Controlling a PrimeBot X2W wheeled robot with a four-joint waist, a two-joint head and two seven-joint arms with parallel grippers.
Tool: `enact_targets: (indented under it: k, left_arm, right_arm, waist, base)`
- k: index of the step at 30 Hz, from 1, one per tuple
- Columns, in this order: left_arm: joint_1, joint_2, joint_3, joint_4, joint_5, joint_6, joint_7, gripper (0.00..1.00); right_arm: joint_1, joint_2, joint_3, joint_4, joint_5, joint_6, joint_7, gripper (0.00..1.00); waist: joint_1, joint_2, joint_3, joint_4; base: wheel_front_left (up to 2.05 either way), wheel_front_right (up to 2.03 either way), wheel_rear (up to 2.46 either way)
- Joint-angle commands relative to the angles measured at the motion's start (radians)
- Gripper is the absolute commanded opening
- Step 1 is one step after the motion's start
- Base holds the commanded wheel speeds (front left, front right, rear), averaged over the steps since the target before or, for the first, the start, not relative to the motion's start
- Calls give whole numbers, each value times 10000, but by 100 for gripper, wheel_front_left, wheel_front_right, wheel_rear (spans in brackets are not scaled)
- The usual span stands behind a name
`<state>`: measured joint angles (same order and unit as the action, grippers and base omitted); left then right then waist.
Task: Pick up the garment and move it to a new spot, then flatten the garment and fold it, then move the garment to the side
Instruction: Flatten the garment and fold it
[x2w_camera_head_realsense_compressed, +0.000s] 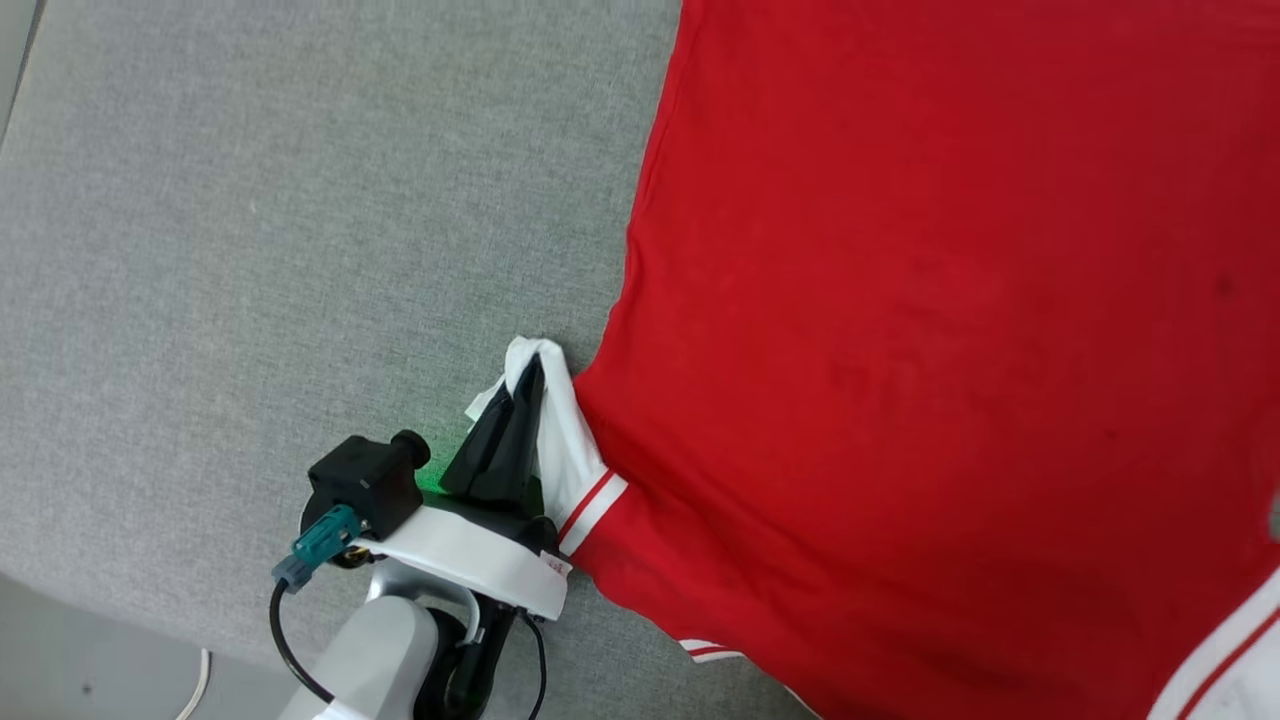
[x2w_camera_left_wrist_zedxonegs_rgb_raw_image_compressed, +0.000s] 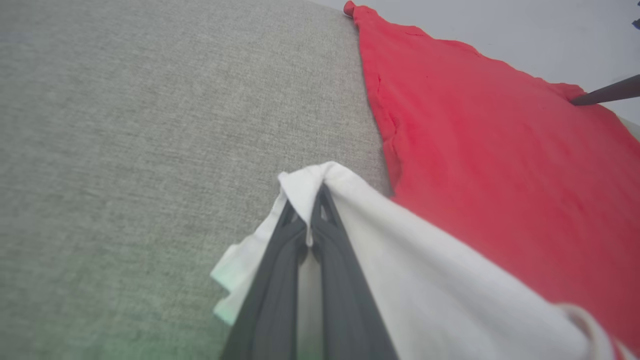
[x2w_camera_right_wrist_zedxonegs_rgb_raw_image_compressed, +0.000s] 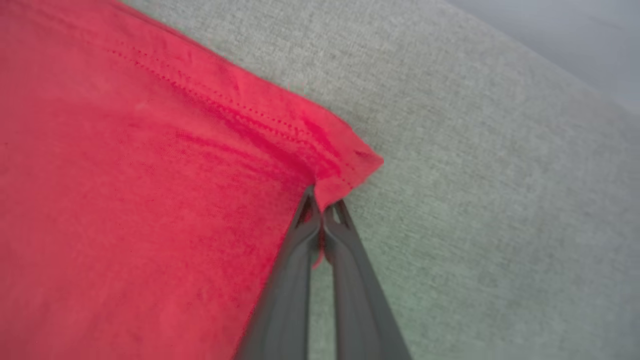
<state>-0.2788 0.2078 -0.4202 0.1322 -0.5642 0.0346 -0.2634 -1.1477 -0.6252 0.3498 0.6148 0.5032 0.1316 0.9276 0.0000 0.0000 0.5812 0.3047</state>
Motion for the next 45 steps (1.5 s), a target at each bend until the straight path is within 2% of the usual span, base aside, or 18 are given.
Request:
enact_targets:
  k: [1,5,10,15,19,27,30,34,39,45]
  left_arm:
    - [139,-26,10,89,59,-34,-16,0]
    - [393,58,154,234,58,-6,-17,0]
    - [848,248,289,308,0,106,-16,0]
    - [1418,479,367,254,-108,292,115,0]
    - [1694,595,418,154,-174,383,195,0]
    - [2327,872,529,-50,-280,617,356,0]
    - [2511,939,572,-153,-320,694,392,0]
    - [2737,1042,604,-253,-366,775,426,0]
    - [2846,1117,590,-365,-398,806,469,0]
    - [2794,1186,560,-476,-384,826,535,0]
  right_arm:
    - [46,-40,78,45,38,-17,-67,0]
    - [310,-254,588,-310,514,-17,-619,0]
    - [1028,-833,1210,-1067,1410,-17,-1299,0]
    - [2582,-1810,1649,-2304,2532,-17,-1918,0]
    - [3577,-2289,1533,-2965,3034,-17,-2238,0]
    - [6802,-3119,678,-4124,3727,-17,-2868,0]
    - [8128,-3180,145,-4397,3796,-17,-2951,0]
    - [9974,-2873,-549,-4730,3725,-17,-2979,0]
    - [11997,-2187,-1190,-4867,3473,-17,-2765,0]
    - [13537,-1297,-1741,-4818,3183,-15,-2537,0]
  waist:
    - [0,0,-211,-101]
    - [0,0,-854,-321]
    - [0,0,-1712,-682]
    - [0,0,-2637,-1098]
    - [0,0,-2997,-1287]
    - [0,0,-3737,-1756]
    - [0,0,-3923,-1880]
    - [0,0,-4121,-2006]
    - [0,0,-4197,-2032]
    - [0,0,-4199,-1999]
  base:
    - [0,0,0]
    - [0,0,0]
    - [0,0,0]
    - [0,0,0]
    - [0,0,0]
    - [0,0,0]
    - [0,0,0]
    - [0,0,0]
    - [0,0,0]
    - [0,0,0]
